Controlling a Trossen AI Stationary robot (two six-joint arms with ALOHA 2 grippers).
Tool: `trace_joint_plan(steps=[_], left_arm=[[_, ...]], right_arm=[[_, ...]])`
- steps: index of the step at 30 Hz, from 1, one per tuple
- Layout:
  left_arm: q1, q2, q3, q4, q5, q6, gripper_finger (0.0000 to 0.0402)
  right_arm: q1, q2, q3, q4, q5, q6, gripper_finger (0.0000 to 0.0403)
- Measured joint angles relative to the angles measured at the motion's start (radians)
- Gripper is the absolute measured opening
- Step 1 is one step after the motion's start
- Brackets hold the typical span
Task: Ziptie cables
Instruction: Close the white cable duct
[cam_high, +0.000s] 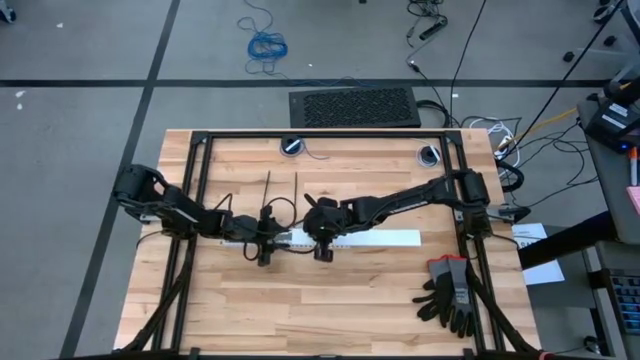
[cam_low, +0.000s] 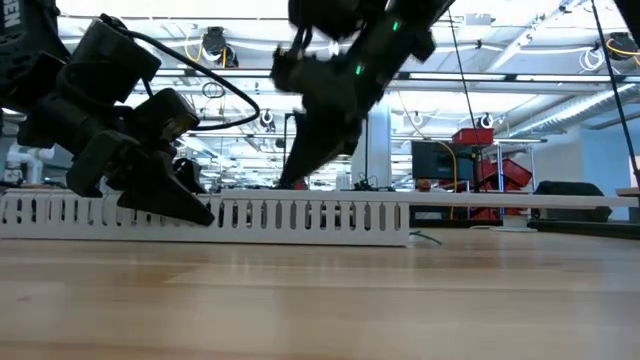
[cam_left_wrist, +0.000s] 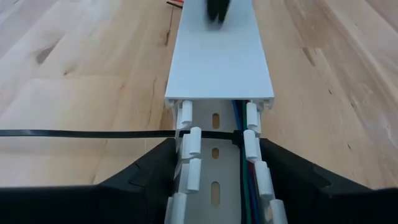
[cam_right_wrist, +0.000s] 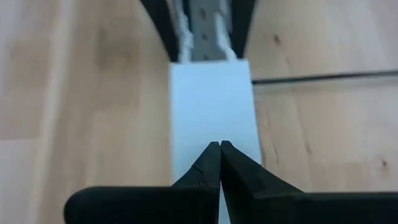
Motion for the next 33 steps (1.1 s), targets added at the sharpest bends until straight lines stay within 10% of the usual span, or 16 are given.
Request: trace_joint_plan(steps=[16, 25, 33], left_arm=[[-0.001, 0.005, 0.021, -0.015, 0.013, 0.005, 0.0212], [0.032, -0.007, 0.031, -0.108, 0.029, -0.038, 0.0320], [0.041, -0.182, 0.027, -0.404, 0.061, -0.073, 0.0337]], right_arm=[[-0.038, 0.119, 0.007, 0.199, -0.141, -0.005, 0.0000], [-0.037, 0.121, 0.006, 0.186, -0.135, -0.007, 0.0000], [-0.037, 0.120, 0.007, 0.157, -0.134, -0.016, 0.0000]])
